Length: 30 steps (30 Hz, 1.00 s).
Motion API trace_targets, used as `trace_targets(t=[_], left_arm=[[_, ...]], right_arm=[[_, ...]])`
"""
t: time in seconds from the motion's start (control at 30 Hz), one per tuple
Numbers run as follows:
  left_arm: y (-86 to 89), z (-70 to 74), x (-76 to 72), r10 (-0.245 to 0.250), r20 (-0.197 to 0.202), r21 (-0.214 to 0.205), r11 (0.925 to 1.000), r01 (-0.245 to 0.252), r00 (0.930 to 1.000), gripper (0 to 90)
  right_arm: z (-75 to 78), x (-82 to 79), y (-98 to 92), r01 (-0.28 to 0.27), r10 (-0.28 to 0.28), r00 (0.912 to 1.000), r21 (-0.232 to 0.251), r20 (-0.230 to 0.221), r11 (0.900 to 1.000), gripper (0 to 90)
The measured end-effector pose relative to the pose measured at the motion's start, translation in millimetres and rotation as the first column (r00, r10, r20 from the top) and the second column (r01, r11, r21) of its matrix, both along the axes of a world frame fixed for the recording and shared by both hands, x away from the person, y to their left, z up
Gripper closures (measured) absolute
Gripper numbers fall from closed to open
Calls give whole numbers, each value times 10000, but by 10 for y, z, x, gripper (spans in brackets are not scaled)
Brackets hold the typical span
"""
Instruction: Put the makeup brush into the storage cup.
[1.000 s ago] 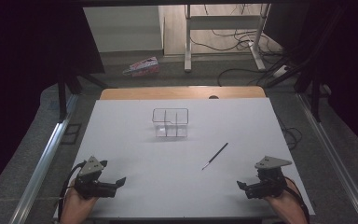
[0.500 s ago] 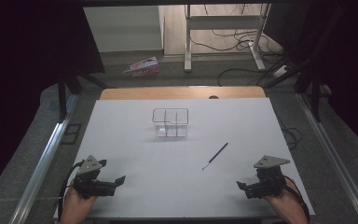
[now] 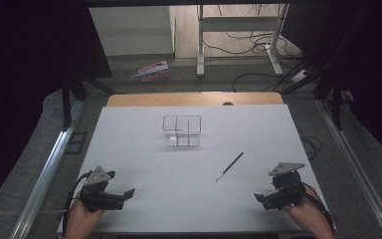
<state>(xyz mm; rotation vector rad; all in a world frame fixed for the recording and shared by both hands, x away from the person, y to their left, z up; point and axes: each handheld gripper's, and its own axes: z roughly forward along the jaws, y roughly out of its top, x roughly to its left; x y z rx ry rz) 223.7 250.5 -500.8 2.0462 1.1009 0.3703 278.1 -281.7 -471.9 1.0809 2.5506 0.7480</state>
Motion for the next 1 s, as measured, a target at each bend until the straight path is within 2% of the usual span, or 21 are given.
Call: trace_targets(t=[0.17,0.37,0.5,0.6,0.73,1.0], left_arm=[[-13,-6,2,-31,-16,159,9999,31,10000,33],[-7,-9,3,-9,-33,143,9999,10,10000,33],[-10,-13,6,-25,-62,188,9998,26,10000,33],[-10,-15,7,-26,-72,200,9998,27,10000,33],[-11,-16,7,-29,-86,208,9998,30,10000,33],[-20,-26,11,-49,-172,316,9995,54,9998,33]], right_arm=[[31,28,-1,-162,161,9999,-339,-52,9993,0],[67,70,12,-310,301,9994,-567,-178,9979,0],[89,92,30,-448,425,9983,-598,-396,9972,6],[90,110,47,-523,473,9969,-805,-626,9954,12],[92,146,57,-567,495,9962,-1032,-718,9930,16],[105,193,72,-575,478,9949,-1104,-884,9922,5]])
